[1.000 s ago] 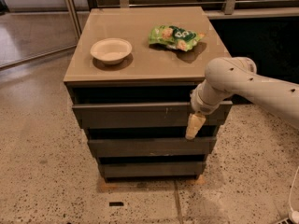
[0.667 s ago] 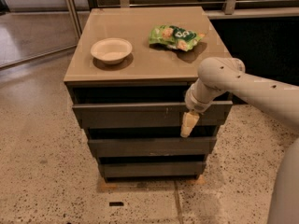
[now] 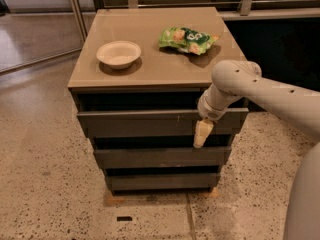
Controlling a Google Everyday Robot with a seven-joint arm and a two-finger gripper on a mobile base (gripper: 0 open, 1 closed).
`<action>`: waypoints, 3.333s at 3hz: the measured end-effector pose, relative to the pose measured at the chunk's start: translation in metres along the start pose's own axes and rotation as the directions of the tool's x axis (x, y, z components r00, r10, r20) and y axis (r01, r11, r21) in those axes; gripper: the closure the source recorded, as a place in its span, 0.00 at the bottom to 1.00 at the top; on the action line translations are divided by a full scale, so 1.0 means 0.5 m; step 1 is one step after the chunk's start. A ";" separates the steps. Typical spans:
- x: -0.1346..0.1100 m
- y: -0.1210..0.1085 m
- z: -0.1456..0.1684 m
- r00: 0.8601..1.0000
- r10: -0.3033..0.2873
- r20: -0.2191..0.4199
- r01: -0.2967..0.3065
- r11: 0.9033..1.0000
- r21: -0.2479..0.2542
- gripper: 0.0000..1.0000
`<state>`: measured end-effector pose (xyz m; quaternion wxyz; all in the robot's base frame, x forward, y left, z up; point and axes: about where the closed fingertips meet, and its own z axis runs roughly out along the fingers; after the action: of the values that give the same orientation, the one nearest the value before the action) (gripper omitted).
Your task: Open top drawer
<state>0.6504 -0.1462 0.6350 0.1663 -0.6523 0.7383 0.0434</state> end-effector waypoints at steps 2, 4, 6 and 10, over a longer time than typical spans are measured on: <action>0.001 0.035 -0.015 1.000 0.028 0.005 -0.027 0.996 -0.086 0.00; 0.008 0.089 -0.025 0.998 0.063 0.005 -0.061 0.982 -0.178 0.00; 0.002 0.137 -0.035 0.997 0.082 0.015 -0.076 0.969 -0.233 0.00; -0.033 0.277 -0.114 0.996 0.017 -0.089 -0.048 0.931 -0.362 0.00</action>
Offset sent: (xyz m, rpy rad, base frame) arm -0.0277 -0.0024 0.0134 0.0283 0.1273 -0.0040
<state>0.5060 -0.1264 0.6724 0.0105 -0.6606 0.7346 0.1543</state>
